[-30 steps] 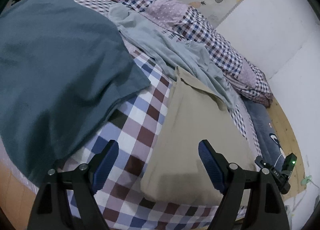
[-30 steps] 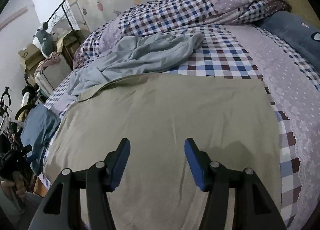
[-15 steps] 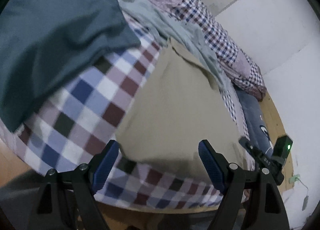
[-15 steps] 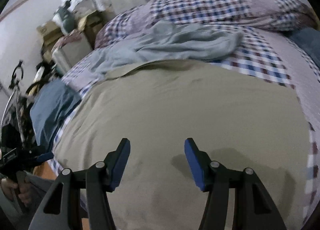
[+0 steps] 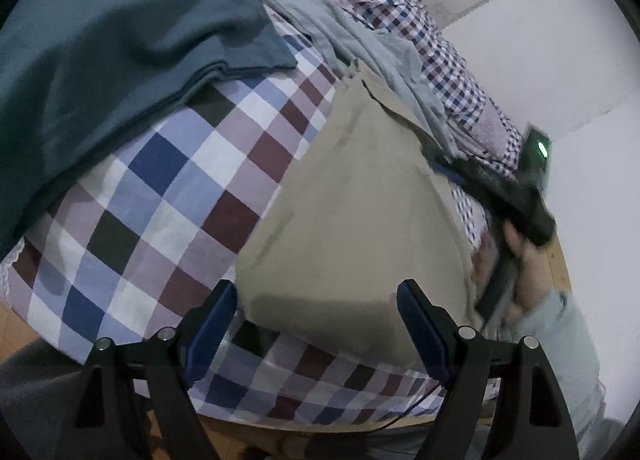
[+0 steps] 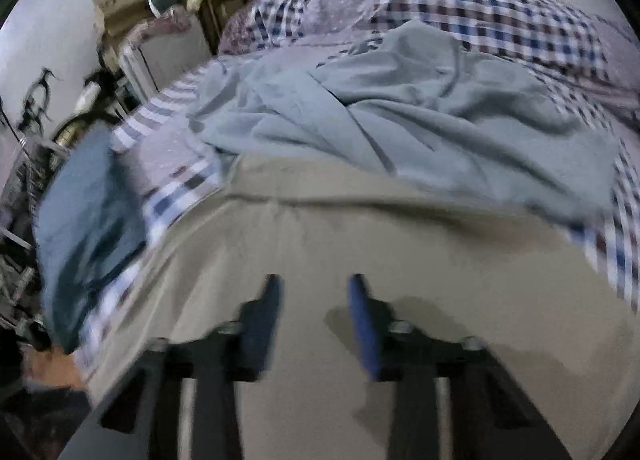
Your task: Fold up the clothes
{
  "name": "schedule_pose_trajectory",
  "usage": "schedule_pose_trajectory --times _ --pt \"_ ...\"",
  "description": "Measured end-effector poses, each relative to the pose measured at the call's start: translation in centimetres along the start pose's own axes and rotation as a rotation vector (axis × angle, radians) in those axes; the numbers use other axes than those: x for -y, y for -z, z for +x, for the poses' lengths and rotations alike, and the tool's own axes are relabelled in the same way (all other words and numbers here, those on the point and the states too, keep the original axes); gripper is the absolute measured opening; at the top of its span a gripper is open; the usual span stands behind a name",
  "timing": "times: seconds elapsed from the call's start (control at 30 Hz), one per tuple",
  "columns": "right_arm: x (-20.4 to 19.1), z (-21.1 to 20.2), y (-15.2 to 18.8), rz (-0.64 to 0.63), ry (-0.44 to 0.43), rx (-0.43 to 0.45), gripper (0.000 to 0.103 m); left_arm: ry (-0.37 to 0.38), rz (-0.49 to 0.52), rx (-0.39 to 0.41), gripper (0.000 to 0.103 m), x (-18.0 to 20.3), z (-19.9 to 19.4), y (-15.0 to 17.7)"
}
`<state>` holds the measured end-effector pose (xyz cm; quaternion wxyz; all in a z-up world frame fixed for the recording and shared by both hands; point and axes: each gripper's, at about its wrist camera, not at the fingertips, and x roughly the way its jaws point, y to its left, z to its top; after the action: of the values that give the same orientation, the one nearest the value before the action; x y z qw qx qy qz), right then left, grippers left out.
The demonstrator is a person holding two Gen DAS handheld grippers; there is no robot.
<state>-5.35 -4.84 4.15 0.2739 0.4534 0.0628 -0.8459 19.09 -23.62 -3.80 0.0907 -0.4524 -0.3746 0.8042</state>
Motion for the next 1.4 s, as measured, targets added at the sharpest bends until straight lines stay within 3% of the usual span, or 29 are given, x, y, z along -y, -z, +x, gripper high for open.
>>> schedule_pose_trajectory --times 0.17,0.27,0.37,0.47,0.7,0.77,0.87,1.03,1.1,1.17,1.23,1.3,1.4 --pt "0.0 4.4 -6.2 -0.026 0.131 -0.034 0.020 -0.014 0.008 -0.006 0.085 -0.3 0.2 -0.2" --pt "1.0 3.2 -10.4 0.001 0.262 0.091 0.021 -0.014 0.013 -0.015 0.085 -0.4 0.2 -0.2" --pt "1.2 -0.8 -11.3 0.069 0.293 0.242 0.027 -0.002 0.001 -0.012 0.085 -0.7 -0.1 -0.2" --pt "0.1 -3.4 -9.5 0.046 0.217 0.261 0.044 0.021 -0.017 -0.014 0.085 -0.9 -0.2 -0.1" --pt "-2.0 -9.1 3.0 0.006 0.052 0.242 0.054 0.080 -0.053 -0.036 0.085 -0.5 0.1 0.5" --pt "-2.3 -9.2 5.8 -0.006 0.022 0.197 0.055 0.097 -0.063 -0.042 0.085 -0.4 0.2 0.7" --pt "-2.8 -6.8 6.8 -0.048 0.028 0.091 0.055 0.123 -0.078 -0.051 0.085 -0.3 0.3 0.9" --pt "-3.0 -1.1 1.8 -0.063 0.017 0.015 0.054 0.126 -0.079 -0.043 0.082 0.0 0.3 1.2" --pt "-3.1 1.2 -0.2 -0.066 0.018 -0.010 0.047 0.122 -0.066 -0.045 0.081 0.1 0.5 0.9" --pt "-3.5 3.4 -2.4 -0.074 0.024 -0.032 0.030 0.131 -0.061 -0.049 0.080 0.0 0.7 0.5" --pt "-4.0 5.8 -5.0 -0.094 0.046 -0.050 0.029 0.145 -0.069 -0.047 0.079 -0.2 0.8 0.0" --pt "-4.7 7.0 -7.6 -0.128 0.097 -0.042 0.029 0.157 -0.083 -0.050 0.079 -0.4 1.0 -0.3" --pt "-5.0 5.2 -11.4 -0.083 0.135 0.095 0.029 0.167 -0.091 -0.057 0.079 -0.5 1.0 -0.5"
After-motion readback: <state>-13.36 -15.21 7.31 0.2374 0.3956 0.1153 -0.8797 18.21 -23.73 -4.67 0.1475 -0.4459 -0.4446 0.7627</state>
